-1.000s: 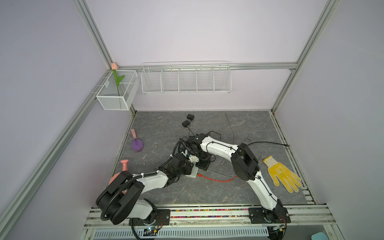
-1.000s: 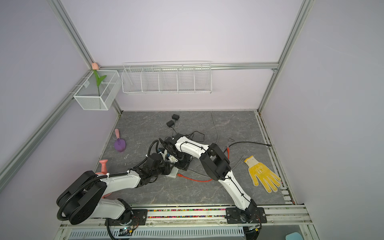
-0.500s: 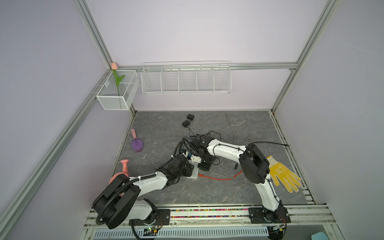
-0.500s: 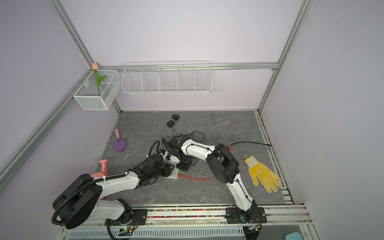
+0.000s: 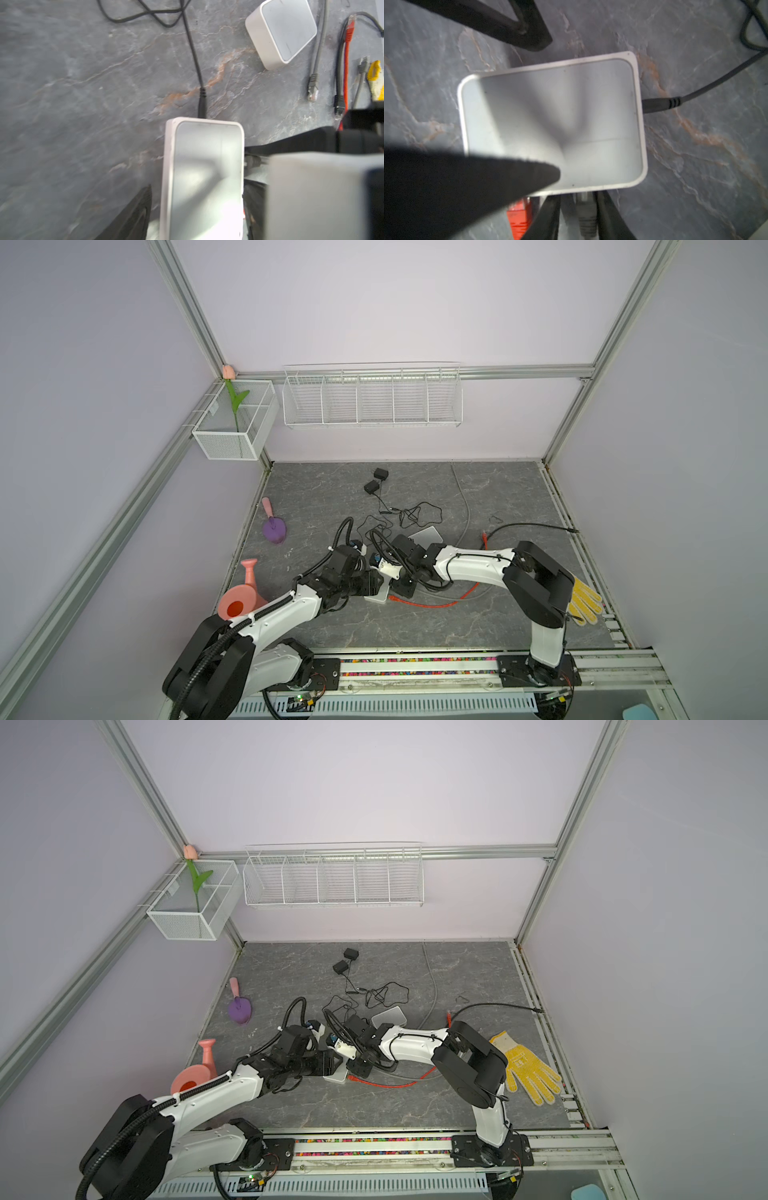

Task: Insert the plug into the switch port
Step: 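Open both grippers and lift them away from the white router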

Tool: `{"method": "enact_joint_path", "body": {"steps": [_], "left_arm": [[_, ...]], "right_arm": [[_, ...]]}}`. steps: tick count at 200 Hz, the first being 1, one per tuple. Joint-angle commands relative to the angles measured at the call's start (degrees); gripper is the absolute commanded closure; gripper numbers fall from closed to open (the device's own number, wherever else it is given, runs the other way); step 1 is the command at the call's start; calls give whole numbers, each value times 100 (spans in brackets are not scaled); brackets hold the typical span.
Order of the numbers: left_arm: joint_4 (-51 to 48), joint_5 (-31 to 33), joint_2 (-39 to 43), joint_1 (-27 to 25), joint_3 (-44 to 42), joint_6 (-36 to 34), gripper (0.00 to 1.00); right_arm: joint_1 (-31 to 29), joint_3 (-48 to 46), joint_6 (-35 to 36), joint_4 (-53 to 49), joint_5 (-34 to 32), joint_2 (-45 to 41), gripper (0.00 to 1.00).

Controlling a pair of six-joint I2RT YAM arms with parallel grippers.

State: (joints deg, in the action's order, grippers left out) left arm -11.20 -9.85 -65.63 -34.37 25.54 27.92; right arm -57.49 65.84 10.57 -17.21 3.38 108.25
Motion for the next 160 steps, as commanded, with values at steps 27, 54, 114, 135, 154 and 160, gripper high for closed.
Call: {"method": "enact_joint_path", "body": {"steps": [27,54,114,135,154,160], "left_arm": [[-761,293,784,4,399,-7,31],[-960,595,1139,-811,625,237,31],[702,-58,-274,-1839,641,1052,30],[719,29,-742,-1838,663,1108,29],[794,210,-1062,-1816,695,1265,28],[810,268,-1148,-1792,706,1284,28]], "right_arm": [[-101,-366,-316,68,-545,-1243,61],[-6,-392,-512,-99,-1104,-2163,56],[481,-773,-1162,-352,-1704,-3532,47],[511,-976,-1241,-339,-1743,-3807,46],[520,-1132,-1283,-268,-1761,-3980,46],[518,-1167,-1290,-250,-1753,-4013,46]]}}
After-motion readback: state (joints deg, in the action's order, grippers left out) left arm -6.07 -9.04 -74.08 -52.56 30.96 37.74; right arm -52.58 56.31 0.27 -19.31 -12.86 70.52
